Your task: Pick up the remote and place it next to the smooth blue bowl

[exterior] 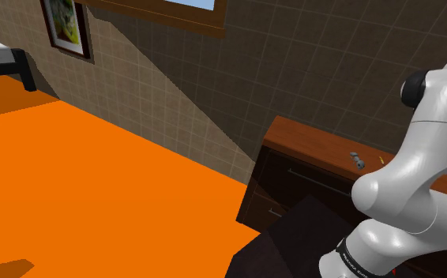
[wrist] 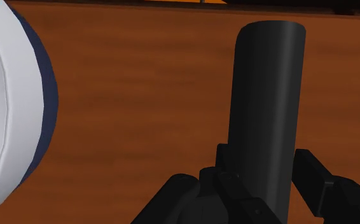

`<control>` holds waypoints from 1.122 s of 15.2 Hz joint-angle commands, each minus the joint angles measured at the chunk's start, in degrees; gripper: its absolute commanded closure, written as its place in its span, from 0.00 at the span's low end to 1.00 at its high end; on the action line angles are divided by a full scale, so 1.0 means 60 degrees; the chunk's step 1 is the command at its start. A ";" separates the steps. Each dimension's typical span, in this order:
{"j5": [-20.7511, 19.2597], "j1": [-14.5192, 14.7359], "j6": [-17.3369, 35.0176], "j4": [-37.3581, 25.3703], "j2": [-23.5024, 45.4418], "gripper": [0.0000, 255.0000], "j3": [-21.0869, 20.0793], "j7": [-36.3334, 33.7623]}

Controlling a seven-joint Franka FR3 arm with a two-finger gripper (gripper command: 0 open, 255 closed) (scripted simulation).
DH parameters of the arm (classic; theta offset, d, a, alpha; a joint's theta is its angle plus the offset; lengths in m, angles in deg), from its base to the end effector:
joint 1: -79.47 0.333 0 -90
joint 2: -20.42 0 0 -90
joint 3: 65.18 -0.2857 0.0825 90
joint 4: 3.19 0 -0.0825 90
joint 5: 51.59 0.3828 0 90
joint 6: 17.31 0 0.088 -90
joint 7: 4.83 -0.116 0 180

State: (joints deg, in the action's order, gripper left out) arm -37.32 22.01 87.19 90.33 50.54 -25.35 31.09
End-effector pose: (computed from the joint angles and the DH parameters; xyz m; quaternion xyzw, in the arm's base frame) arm -0.0171 -0.6301 0.3194 -0.8401 0.5304 0.0863 0.0740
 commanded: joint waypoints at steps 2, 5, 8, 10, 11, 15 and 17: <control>0.0100 -0.0026 0.0308 0.0181 0.0149 1.00 -0.0063 0.0044; 0.0222 -0.0069 0.0626 0.0339 0.0339 1.00 -0.0145 0.0097; 0.0222 -0.0069 0.0626 0.0340 0.0339 1.00 -0.0144 0.0097; 0.0222 -0.0069 0.0626 0.0339 0.0339 1.00 -0.0145 0.0097; 0.0222 -0.0069 0.0626 0.0339 0.0339 1.00 -0.0145 0.0097; 0.0222 -0.0069 0.0626 0.0339 0.0339 0.00 -0.0145 0.0096; 0.0222 -0.0069 0.0626 0.0339 0.0339 0.00 -0.0145 0.0096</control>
State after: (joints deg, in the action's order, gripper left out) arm -35.99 21.60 90.95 92.36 52.57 -26.21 31.66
